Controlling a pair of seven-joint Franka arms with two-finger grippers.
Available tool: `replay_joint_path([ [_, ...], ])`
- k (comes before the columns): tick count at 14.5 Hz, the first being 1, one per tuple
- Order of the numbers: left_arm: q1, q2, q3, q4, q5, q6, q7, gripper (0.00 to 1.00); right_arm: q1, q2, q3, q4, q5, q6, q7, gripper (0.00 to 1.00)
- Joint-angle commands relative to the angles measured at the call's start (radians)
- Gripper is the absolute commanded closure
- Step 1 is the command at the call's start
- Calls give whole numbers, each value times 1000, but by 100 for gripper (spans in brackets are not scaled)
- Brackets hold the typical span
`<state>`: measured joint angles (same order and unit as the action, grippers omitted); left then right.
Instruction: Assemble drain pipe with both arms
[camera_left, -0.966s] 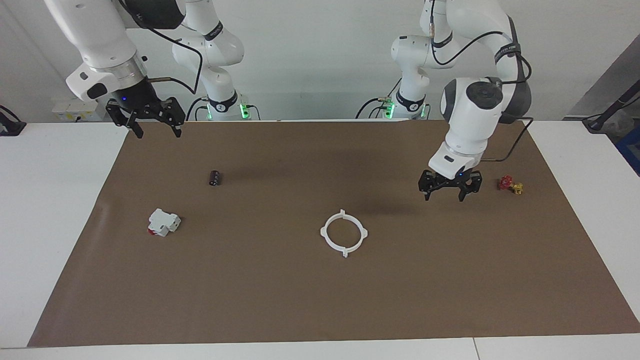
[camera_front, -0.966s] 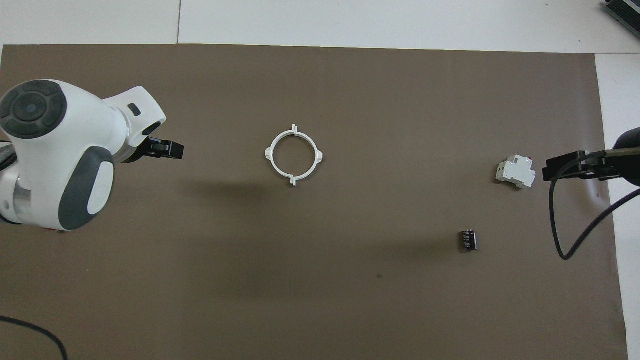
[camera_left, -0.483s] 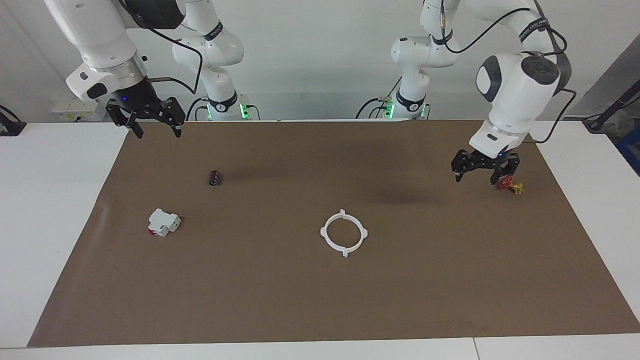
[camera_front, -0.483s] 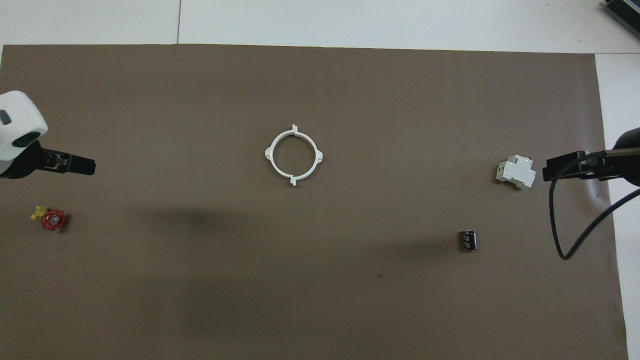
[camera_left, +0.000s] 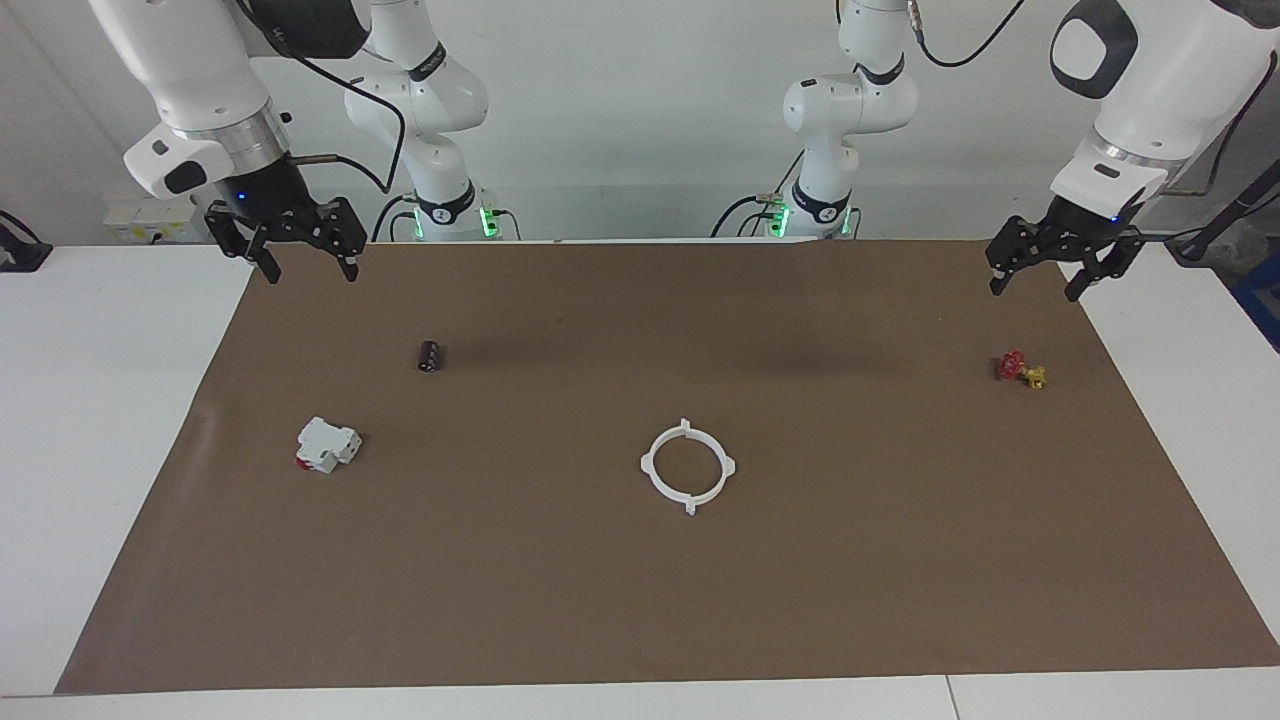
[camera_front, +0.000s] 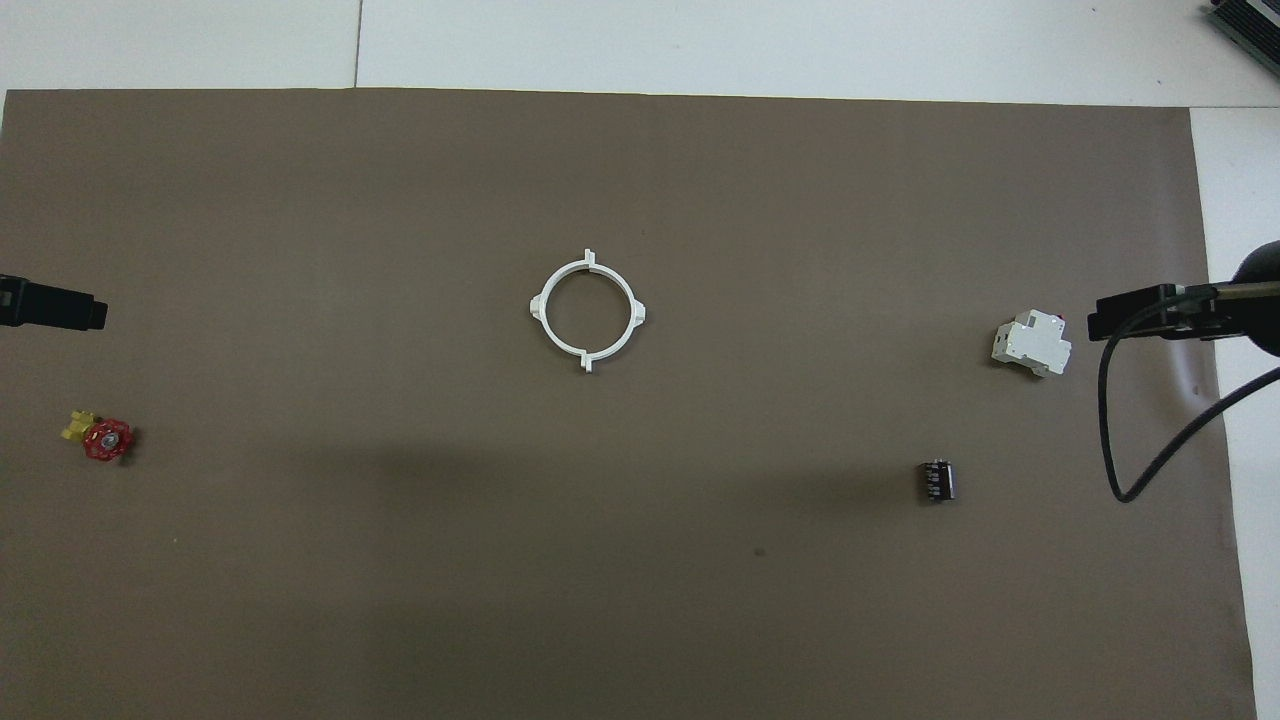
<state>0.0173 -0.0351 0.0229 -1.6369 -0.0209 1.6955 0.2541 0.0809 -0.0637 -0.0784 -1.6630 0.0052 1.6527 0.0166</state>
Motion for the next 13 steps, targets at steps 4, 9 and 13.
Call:
replay_joint_path([
  [4,-10,75,-4,194,-34,-178,-59,0,0,-5,2,-11,-14,18,13,3],
  [9,-10,8,-4,68,-33,-169,-93,0,0,-5,3,-11,-4,16,8,3],
  [13,-10,8,-3,68,-30,-152,-92,0,0,-5,3,-11,-2,13,6,3],
])
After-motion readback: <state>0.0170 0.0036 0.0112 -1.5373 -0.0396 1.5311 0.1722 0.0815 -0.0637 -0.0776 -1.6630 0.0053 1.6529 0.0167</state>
